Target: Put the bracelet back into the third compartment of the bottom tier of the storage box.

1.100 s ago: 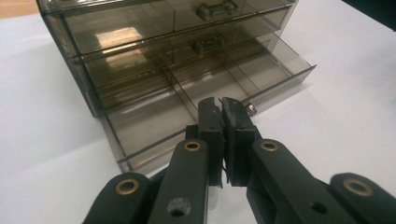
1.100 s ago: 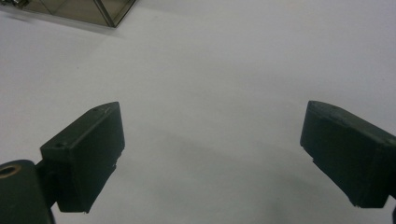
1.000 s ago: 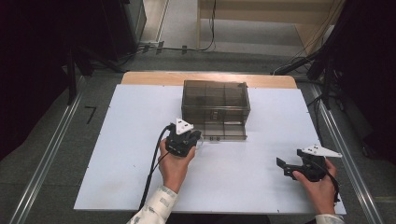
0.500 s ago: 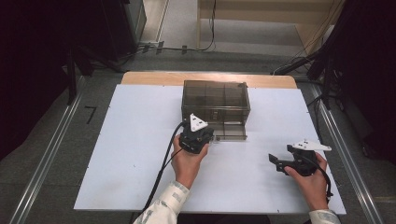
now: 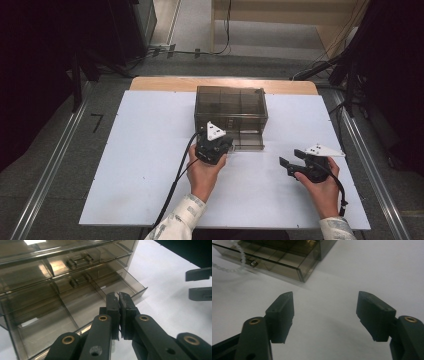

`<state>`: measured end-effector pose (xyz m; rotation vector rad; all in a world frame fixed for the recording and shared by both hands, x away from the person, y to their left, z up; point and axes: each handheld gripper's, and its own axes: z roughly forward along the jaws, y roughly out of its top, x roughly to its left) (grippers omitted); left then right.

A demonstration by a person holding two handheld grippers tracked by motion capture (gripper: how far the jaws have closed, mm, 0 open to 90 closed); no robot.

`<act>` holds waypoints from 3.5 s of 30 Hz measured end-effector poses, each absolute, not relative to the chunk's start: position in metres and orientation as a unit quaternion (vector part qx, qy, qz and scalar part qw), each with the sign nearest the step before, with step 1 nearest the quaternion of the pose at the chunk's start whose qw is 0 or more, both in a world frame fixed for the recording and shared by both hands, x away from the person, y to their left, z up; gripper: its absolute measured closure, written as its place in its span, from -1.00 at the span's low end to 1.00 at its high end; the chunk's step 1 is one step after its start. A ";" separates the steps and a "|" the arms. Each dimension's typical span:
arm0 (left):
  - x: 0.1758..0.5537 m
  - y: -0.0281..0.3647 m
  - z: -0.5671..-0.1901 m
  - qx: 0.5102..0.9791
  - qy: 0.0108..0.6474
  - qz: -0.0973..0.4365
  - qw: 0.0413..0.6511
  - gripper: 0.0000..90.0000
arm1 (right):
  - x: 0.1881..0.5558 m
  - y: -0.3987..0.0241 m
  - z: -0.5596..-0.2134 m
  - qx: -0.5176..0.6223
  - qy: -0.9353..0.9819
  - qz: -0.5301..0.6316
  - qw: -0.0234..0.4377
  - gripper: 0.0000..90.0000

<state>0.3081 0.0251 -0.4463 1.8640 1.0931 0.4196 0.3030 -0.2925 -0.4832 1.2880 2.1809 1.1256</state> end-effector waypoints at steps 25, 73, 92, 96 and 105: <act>0.305 0.010 -0.443 0.757 0.433 0.158 0.463 0.97 | 0.303 -0.259 -0.480 0.416 0.783 0.430 0.167 0.55; 0.305 -0.021 -0.439 0.774 0.407 0.137 0.465 0.97 | 0.322 -0.210 -0.485 0.355 0.806 0.450 0.147 0.80; 0.298 -0.011 -0.443 0.770 0.412 0.136 0.469 0.97 | 0.323 -0.203 -0.486 0.346 0.802 0.461 0.156 0.86; 0.297 -0.005 -0.445 0.767 0.414 0.138 0.471 0.97 | 0.321 -0.203 -0.483 0.352 0.790 0.474 0.164 0.86; 0.299 0.005 -0.450 0.758 0.420 0.142 0.478 0.90 | 0.324 -0.201 -0.478 0.350 0.787 0.481 0.165 0.86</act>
